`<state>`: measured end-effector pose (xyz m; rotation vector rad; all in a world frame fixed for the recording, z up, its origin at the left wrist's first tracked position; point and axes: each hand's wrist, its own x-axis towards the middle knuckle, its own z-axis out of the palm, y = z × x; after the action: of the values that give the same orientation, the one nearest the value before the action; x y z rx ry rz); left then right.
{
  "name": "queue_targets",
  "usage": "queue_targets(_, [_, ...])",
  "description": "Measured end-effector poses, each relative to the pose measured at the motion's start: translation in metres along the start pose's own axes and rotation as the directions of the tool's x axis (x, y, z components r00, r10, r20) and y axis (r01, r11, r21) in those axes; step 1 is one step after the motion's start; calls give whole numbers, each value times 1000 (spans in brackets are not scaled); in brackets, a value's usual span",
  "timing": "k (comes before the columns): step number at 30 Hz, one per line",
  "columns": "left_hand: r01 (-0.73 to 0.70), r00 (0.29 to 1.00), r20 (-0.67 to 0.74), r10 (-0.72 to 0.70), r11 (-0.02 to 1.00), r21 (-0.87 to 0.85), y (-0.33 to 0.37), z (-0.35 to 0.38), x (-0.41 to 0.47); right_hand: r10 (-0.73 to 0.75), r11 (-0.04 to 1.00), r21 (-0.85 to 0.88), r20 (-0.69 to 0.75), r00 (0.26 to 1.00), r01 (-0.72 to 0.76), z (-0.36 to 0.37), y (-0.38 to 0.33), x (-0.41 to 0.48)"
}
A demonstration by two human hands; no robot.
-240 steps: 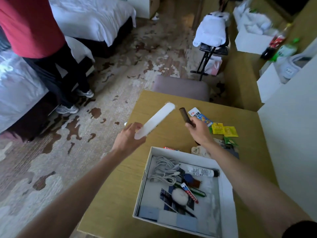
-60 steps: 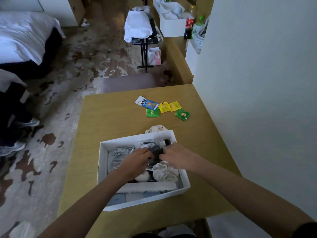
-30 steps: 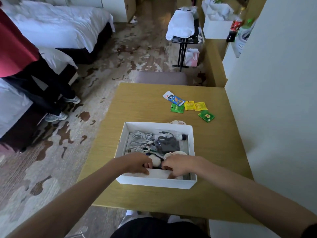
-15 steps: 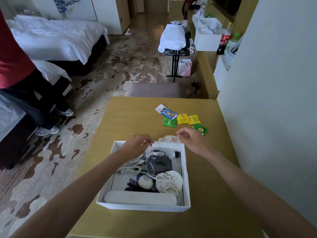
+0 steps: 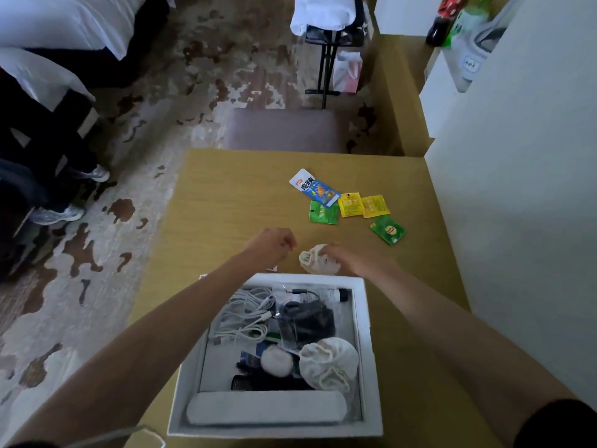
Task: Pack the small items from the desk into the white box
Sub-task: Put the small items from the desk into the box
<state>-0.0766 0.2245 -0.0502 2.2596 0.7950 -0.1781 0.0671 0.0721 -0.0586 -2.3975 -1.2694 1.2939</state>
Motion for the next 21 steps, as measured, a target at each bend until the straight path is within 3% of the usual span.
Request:
queue_targets(3, [43, 999, 19, -42, 998, -39, -14, 6, 17, -80, 958, -270, 90, 993, 101, -1, 2, 20])
queue_targets(5, [50, 999, 19, -49, 998, -41, -22, 8, 26, -157, 889, -422, 76, 985, 174, -2, 9, 26])
queue_targets(8, [43, 998, 48, -44, 999, 16, -31, 7, 34, -223, 892, -407, -23, 975, 195, 0, 23, 30])
queue_targets(10, [16, 992, 122, -25, 997, 78, -37, 4, 35, -195, 951, -264, -101, 976, 163, 2, 29, 37])
queue_targets(12, [-48, 978, 207, -4, 969, 244, -42, 4, 35, -144, 988, -78, -187, 972, 131, -1, 30, 40])
queue_targets(15, [-79, 953, 291, -85, 857, 509, -50, 9, 32, -64, 988, 99, -412, 909, 114, -13, 28, 39])
queue_targets(21, [-156, 941, 325, -94, 731, 664, -61, 7, 36, 64, 816, 523, -505, 861, 246, -24, 6, 17])
